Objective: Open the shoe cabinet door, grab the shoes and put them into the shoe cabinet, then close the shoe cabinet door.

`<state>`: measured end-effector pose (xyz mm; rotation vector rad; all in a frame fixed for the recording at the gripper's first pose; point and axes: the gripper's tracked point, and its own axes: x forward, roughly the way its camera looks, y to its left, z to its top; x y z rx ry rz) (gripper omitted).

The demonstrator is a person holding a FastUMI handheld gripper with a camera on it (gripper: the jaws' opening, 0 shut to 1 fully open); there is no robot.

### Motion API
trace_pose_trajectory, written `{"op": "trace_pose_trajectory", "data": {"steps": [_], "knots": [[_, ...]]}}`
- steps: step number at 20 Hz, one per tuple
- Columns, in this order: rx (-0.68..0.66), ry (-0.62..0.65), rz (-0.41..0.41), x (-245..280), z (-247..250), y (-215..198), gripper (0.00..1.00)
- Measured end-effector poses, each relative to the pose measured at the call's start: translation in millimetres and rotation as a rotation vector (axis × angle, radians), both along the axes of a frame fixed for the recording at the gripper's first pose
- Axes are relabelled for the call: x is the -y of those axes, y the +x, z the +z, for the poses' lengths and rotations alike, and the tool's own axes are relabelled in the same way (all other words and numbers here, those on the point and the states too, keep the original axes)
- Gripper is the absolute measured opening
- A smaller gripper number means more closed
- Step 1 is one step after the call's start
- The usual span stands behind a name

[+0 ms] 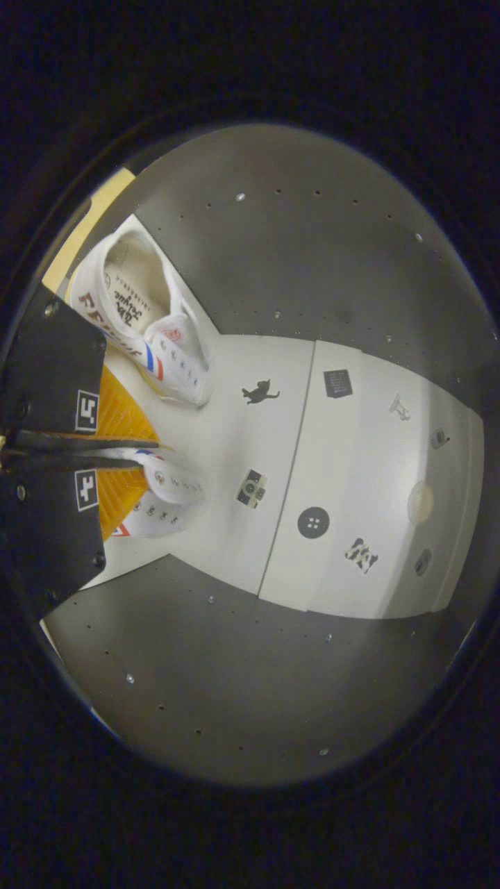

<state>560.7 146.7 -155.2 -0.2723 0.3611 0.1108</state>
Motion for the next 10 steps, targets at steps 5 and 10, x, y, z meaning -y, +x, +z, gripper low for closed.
{"op": "trace_pose_trajectory", "data": {"steps": [5, 10], "knots": [[-0.007, -0.008, 0.002, 1, -6, 2, 0.32], [0.145, 0.058, -0.007, -4, 48, -42, 0.76]]}}
